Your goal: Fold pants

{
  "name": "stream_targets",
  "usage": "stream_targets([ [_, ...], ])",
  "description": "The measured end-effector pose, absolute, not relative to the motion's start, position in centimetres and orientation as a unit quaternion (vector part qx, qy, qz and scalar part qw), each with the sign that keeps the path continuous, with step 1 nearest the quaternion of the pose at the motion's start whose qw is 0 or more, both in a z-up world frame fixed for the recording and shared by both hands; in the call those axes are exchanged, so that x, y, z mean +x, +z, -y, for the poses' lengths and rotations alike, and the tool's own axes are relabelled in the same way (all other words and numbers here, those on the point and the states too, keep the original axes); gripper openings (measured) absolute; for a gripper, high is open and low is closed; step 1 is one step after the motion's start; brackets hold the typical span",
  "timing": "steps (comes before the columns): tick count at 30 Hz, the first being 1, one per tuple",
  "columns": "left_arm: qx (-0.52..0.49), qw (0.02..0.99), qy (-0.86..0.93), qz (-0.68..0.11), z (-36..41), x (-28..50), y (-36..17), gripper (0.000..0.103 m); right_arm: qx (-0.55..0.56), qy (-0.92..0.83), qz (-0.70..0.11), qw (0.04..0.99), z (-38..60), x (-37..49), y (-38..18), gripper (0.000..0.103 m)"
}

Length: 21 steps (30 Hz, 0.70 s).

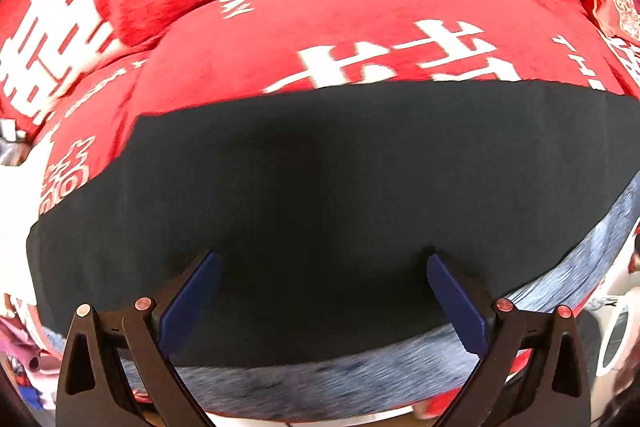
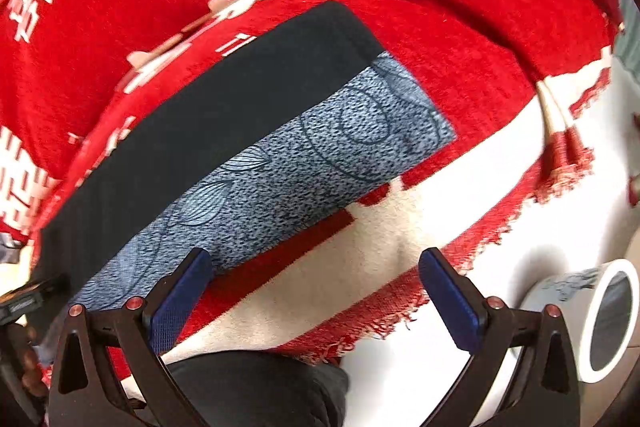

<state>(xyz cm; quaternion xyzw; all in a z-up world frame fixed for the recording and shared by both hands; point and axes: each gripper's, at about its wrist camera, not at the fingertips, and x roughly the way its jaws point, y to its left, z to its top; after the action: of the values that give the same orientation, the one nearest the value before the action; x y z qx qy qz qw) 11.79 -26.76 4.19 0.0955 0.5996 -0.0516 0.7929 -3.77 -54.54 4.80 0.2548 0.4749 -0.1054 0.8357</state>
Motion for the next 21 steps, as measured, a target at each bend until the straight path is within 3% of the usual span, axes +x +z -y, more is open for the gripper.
stream_targets([
  [9,0.103,0.792,-0.062,-0.598,32.7,13.9,4.1,0.103,0.308,-0.032,-0.424,0.851,54.9,-2.4,3.4,0.103],
  [21,0.046,0.787,-0.075,-0.61,34.9,16.3,4.3,0.103,0.278,-0.042,-0.365,0.888,54.5,2.1,4.9,0.103],
])
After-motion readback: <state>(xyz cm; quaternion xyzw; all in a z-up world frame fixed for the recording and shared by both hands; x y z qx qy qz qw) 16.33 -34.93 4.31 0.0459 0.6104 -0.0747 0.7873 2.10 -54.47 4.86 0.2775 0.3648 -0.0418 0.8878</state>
